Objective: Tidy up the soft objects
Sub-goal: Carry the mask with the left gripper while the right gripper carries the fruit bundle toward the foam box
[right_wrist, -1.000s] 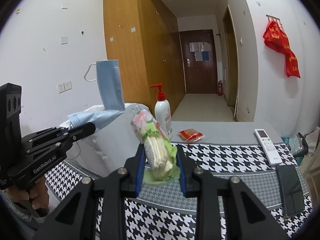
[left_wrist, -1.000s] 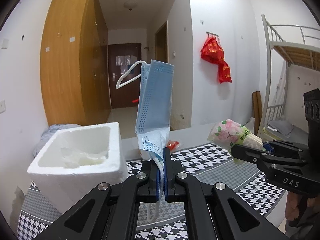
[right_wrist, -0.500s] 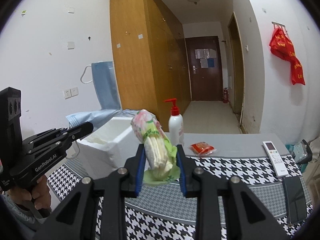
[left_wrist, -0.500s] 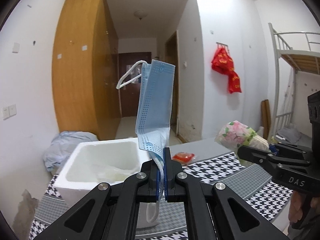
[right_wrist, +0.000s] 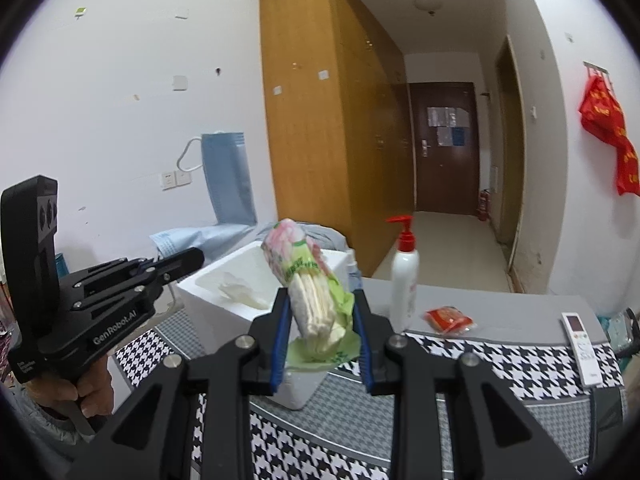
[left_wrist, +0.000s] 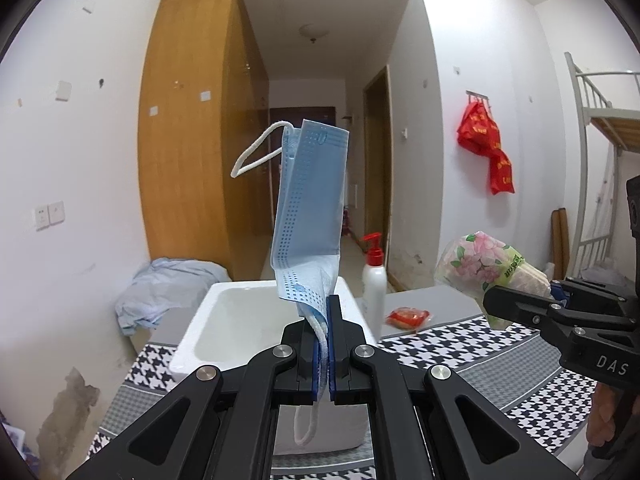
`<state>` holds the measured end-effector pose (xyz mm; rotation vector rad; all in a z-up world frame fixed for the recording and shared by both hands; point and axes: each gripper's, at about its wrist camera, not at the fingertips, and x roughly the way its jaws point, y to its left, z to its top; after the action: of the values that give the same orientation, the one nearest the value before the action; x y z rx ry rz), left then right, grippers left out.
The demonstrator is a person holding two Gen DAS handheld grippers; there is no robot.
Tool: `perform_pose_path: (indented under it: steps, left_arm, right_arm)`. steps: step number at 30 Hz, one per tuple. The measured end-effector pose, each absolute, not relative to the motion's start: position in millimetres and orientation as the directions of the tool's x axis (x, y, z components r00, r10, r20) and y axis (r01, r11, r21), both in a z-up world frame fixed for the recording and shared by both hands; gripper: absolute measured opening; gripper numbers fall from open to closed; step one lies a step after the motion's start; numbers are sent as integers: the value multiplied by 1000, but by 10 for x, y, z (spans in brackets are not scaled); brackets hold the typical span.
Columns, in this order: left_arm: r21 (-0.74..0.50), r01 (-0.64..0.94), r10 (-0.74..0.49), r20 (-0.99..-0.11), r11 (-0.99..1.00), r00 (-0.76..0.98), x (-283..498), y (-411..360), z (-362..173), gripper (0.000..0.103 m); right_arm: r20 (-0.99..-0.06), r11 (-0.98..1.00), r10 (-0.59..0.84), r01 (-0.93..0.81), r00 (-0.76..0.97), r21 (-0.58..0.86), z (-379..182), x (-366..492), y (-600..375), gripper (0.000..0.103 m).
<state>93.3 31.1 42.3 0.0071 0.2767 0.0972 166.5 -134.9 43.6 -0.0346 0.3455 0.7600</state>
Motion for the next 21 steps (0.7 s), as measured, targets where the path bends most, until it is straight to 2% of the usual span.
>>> perform_pose_path:
  steps: [8,21]
  left_arm:
    - [35,-150,154,-272,988,950,864,486,449,3]
    - [32,-152,154,-304,988,940,921,609,451,3]
  right_arm:
    - [-330,695,697,-713,636,94,457,1722,-1115,34]
    - [-350,668,715,-739,606,86,496,1814,-913,34]
